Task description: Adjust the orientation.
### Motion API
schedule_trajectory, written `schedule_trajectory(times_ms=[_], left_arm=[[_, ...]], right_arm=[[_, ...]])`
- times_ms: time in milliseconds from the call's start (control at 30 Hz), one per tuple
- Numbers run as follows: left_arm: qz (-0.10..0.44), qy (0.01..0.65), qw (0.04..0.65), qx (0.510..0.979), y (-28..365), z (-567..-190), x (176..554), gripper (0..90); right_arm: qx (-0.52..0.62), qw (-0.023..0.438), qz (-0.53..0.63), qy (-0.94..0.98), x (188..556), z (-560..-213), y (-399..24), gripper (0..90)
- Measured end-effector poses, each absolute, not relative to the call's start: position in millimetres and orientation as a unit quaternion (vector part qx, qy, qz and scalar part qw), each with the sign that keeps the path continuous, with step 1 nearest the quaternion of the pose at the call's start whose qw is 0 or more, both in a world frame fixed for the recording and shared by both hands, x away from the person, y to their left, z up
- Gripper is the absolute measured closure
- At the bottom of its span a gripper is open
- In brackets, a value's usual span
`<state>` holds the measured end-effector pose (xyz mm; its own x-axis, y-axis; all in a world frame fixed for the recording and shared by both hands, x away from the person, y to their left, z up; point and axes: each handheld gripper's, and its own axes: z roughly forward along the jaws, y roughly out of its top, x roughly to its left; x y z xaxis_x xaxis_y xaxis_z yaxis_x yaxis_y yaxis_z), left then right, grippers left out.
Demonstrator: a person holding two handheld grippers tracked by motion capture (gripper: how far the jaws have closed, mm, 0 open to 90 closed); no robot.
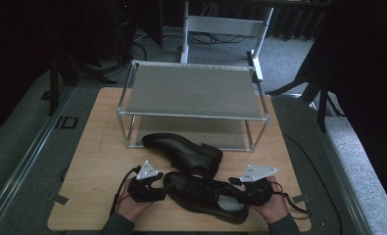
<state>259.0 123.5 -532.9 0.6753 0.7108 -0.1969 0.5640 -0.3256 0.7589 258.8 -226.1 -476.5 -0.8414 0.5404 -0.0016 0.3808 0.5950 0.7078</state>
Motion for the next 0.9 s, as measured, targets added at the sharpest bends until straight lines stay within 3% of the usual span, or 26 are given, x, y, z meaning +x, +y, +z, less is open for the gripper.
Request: schedule_trajectory(times_ms=[333, 800, 900], left_arm=[[0.086, 0.388, 0.417, 0.817, 119, -532, 259, 37.0], [0.087, 0.376, 0.417, 0.823, 93, -532, 256, 39.2], [0.081, 0.374, 0.422, 0.822, 97, -533, 257, 41.0]], right_arm=[[0.219, 0.085, 0.337, 0.912, 277, -478, -212, 81.4], [0.220, 0.076, 0.351, 0.907, 281, -478, -244, 81.9], [0.225, 0.074, 0.349, 0.907, 280, -479, -245, 75.9]])
